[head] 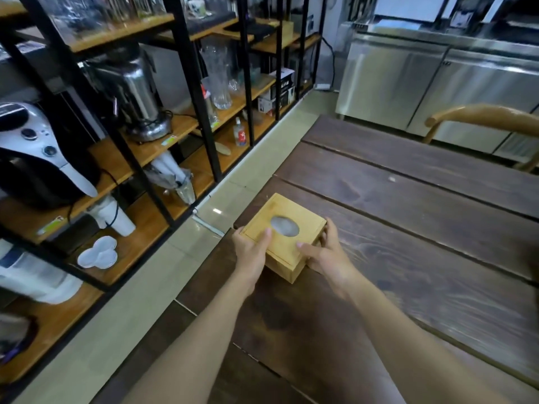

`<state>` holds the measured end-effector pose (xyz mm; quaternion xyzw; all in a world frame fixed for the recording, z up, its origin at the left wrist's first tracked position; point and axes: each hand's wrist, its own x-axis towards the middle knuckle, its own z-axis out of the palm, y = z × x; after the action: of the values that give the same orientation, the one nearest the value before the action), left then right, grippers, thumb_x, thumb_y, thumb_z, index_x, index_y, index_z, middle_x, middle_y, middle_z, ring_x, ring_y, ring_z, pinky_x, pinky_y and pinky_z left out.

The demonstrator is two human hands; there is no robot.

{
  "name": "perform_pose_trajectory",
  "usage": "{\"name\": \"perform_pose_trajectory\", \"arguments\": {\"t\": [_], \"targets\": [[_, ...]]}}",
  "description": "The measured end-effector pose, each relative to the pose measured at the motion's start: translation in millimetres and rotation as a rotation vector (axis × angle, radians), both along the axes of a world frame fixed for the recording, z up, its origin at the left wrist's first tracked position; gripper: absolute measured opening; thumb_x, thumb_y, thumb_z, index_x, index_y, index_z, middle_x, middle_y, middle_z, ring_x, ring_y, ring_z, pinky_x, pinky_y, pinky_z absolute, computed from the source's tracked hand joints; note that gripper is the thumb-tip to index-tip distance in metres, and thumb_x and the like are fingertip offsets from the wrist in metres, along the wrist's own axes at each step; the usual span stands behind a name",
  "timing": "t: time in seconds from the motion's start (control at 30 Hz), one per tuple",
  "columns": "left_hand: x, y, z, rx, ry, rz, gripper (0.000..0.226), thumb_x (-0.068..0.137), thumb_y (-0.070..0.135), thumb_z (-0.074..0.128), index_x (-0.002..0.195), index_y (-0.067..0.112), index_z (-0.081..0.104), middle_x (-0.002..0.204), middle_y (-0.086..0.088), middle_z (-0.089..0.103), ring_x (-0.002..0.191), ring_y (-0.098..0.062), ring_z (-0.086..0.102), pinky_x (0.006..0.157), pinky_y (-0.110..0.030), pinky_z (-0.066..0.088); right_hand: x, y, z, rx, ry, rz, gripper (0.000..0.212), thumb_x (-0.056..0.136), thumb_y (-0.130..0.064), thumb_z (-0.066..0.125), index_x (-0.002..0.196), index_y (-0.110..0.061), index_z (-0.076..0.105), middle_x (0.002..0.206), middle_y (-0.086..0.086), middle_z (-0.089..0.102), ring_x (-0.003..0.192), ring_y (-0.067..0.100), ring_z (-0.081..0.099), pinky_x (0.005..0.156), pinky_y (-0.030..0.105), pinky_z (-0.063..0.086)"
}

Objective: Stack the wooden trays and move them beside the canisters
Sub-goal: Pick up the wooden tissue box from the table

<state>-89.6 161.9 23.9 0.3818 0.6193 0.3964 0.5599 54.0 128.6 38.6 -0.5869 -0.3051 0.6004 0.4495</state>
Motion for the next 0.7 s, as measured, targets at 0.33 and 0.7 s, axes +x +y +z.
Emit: {"name": "perform_pose_trajectory", "arguments": {"t": [0.33, 0.7], "targets": [[-85.8, -49.1, 39.7, 0.063, -0.08, 0.272, 0.038, 0.089, 0.025, 0.059, 0.117, 0.018, 0.033, 0.12, -0.009, 0.052, 0.105, -0.022, 0.053, 0.081, -0.035, 0.046, -82.8, -50.3, 43.4, 0.126, -0.055, 0.117, 0.073, 0.075, -0.005, 0.071, 0.134, -0.022, 0.031, 0.102, -0.02, 0.049, 0.111, 0.006, 0.044, 0.081, 0.016, 0.038], [-181.1, -135.5, 34.6, 0.022, -0.132, 0.477, 0.028, 0.093, 0.022, 0.053, 0.113, 0.026, 0.033, 0.111, -0.001, 0.054, 0.104, -0.02, 0.052, 0.086, -0.038, 0.042, -174.9, -119.4, 22.5, 0.119, -0.086, 0.308, 0.079, 0.073, -0.014, 0.075, 0.137, -0.017, 0.029, 0.111, -0.015, 0.049, 0.113, 0.006, 0.043, 0.093, 0.02, 0.036]]}}
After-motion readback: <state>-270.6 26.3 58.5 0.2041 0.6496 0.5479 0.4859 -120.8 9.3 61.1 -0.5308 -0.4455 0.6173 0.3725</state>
